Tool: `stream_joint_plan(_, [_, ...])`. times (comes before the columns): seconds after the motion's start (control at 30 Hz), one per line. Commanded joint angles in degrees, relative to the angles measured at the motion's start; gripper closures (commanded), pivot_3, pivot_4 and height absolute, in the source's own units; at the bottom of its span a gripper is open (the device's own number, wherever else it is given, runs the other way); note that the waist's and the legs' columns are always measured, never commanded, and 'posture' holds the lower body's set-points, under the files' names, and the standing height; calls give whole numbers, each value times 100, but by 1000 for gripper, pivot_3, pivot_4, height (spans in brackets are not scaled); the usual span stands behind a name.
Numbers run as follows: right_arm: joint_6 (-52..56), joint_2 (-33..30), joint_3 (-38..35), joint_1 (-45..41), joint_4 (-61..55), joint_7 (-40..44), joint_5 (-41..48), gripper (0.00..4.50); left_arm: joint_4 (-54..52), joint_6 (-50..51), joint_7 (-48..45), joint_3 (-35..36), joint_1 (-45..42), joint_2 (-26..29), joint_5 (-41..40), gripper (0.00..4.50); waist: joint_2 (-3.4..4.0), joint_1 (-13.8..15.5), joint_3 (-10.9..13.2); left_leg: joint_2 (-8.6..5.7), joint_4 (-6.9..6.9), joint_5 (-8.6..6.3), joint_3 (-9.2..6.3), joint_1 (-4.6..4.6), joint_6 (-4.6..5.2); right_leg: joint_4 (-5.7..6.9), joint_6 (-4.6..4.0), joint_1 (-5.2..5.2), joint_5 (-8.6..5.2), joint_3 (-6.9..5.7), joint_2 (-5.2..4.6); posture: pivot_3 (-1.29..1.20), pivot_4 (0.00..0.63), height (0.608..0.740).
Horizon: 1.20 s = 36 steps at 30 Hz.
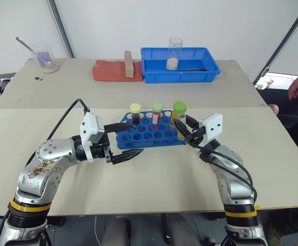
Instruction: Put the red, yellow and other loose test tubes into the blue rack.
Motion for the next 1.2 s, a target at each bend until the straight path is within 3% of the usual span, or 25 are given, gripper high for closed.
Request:
stream_joint_plan(0.03, [-395,-12,9,-31,132,-100,21,3502,-208,-96,54,54,-26,-9,-69,0,0,-3,0,0,0,0,0,1,0,1,3,0,-2,0,0,0,150,740])
stream_joint_plan(0.47, [-1045,143,301,-270,802,-374,-98,3503,-236,54,169,-10,-33,-54,-150,0,0,-12,0,1,0,0,-1,1,0,0,2,1,-2,0,0,0,150,740])
stream_joint_plan(0.87, [-1246,558,-4,84,826,-1034,153,3504,-222,22,339,-141,-99,-215,-76,0,0,-7,0,0,0,0,-2,0,0,0,3,1,-1,0,-2,0,150,740])
stream_joint_plan(1.1, [-1297,546,126,260,709,-1019,140,3504,-192,25,443,-196,-174,-286,-45,0,0,0,0,0,0,0,-3,0,0,-1,3,1,-2,0,-3,0,150,740])
stream_joint_plan(1.17, [-1298,517,88,287,689,-1010,176,2448,-176,14,468,-210,-191,-294,-34,0,0,-1,0,0,0,0,-3,-1,0,-1,3,1,-2,0,-3,0,150,740])
stream_joint_plan(1.2, [-1256,486,86,302,659,-1003,173,2160,-185,17,482,-212,-191,-295,-35,0,0,-4,0,0,0,0,-3,-1,0,-1,2,1,-2,0,-3,0,150,740])
